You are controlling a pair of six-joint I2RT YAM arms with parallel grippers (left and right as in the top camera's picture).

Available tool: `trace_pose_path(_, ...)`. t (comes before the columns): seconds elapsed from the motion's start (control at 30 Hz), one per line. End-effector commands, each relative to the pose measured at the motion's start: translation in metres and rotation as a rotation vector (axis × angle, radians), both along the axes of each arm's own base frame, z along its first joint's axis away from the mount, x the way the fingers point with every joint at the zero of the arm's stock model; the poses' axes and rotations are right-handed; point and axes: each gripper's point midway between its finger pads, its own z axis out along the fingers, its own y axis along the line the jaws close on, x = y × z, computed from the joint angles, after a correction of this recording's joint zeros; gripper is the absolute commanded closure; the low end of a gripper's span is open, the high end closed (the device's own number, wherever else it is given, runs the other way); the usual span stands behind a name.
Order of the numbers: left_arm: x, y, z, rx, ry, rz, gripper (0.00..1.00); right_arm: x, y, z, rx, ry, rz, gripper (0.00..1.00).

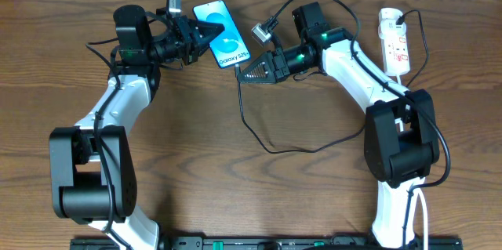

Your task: Plug charger to phone and switch on socket

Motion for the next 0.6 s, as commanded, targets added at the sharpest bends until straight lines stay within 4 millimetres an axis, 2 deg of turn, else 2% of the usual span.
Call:
trace_pose_path(0.0,-0.0125,-0.0066,0.0173,-0.012,-0.065,-0.07,0.93,-0.0017,-0.0032,0.01,0.057,0.008,0.018,0.99)
trace_pose_path(0.57,-0.0172,-0.0088,0.0199,-0.003,-0.116,-0.107,0.93,-0.0064,-0.0061,0.0077,0.042,0.05,0.014,0.99)
